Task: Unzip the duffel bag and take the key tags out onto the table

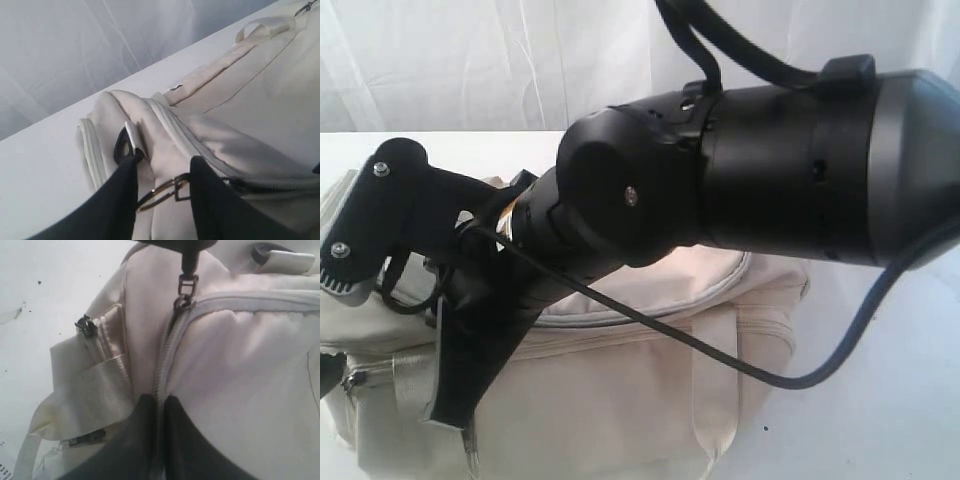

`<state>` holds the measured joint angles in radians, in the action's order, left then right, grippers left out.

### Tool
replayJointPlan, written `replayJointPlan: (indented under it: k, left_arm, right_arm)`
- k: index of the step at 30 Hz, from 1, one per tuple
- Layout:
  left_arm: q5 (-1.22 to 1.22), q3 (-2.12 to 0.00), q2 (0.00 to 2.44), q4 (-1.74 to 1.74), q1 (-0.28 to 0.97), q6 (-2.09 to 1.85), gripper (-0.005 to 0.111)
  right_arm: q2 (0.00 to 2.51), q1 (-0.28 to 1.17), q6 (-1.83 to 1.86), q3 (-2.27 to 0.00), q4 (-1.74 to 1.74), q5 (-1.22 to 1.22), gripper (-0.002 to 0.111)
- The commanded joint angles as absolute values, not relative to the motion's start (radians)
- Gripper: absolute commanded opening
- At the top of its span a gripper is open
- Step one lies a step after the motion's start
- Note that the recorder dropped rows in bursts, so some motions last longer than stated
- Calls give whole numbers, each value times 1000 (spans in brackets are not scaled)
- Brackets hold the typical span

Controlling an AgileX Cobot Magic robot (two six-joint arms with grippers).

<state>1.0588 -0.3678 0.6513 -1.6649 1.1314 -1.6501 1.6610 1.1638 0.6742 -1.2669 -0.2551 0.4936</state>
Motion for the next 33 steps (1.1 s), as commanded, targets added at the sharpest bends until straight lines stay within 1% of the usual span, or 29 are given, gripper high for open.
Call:
replayJointPlan:
  k: [1,6,9,14,17,20,23,27,31,33]
  left_arm:
    - [999,-362,707,-1586,1019,-1627,0]
    - [888,-364,806,-1426,837,-1490,0]
    - [789,-400,869,-1321,703,-1391,0]
    - [523,-544,1016,-1193,468,-1361,0]
    - [393,-655,1122,-1191,346,-1361,0]
    - [247,-756,1215,-1191,251,-1361,0]
    - [137,-846,1306,-1191,203,-1361,0]
    - [16,-925,1387,-1196,181,-1361,0]
    - [-73,-954,1386,-1196,178,-1361,0]
    - [-219,-976,1369,-1193,142,-1328,0]
  right_arm:
    - [1658,1167,660,-1267,-264,563,0]
    - [1658,1167,644,-1267,-264,584,0]
    - [1658,1167,642,-1267,-264,589,0]
    - [1658,1167,642,-1267,-264,591,0]
    - [1658,1167,623,-1267,-264,591,0]
    - [1658,1167,623,-1267,-264,595,0]
    - [1658,1167,623,-1267,-264,598,0]
    - [1658,1167,619,-1267,-264,600,0]
    - [1658,1167,594,-1267,-264,613,0]
    - [1658,1167,592,-1267,-264,627,0]
